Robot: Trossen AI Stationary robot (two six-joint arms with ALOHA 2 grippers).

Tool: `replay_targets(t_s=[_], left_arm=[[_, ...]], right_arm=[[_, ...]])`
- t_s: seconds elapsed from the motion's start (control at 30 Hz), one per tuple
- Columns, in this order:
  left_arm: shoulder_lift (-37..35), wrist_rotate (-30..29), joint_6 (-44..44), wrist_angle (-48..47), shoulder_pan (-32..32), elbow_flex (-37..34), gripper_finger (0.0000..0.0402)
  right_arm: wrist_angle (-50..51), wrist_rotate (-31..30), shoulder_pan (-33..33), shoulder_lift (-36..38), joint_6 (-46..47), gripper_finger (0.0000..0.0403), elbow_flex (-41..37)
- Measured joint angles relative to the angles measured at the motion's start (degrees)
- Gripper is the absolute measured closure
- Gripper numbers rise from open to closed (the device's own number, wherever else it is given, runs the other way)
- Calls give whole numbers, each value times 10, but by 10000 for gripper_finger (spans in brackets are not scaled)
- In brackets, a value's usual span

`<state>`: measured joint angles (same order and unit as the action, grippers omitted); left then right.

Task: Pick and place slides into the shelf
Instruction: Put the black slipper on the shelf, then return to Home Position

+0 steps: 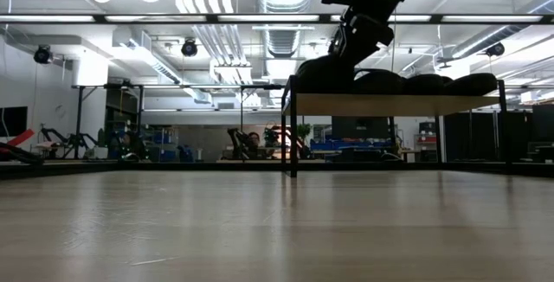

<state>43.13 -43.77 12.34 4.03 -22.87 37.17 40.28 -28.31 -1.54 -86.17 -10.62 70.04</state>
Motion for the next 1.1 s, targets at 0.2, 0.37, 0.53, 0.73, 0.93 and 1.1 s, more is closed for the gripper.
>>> replay_targets(t_s=[0.2,0.37,0.53,0.73,0.93,1.1], left_arm=[[0,0,0,0,0,0,214],[1,1,0,0,0,0,214],[1,1,0,0,0,0,214],[1,1,-15,0,0,0,214],[-2,0,-30,0,0,0,214],[0,1,-30,0,0,3,214]], right_arm=[[5,5,0,0,20,175,0],[40,33,0,0,55,174,8],[63,34,0,0,62,174,26],[62,57,3,2,62,174,68],[62,78,9,7,50,174,106],[33,84,36,39,83,177,116]])
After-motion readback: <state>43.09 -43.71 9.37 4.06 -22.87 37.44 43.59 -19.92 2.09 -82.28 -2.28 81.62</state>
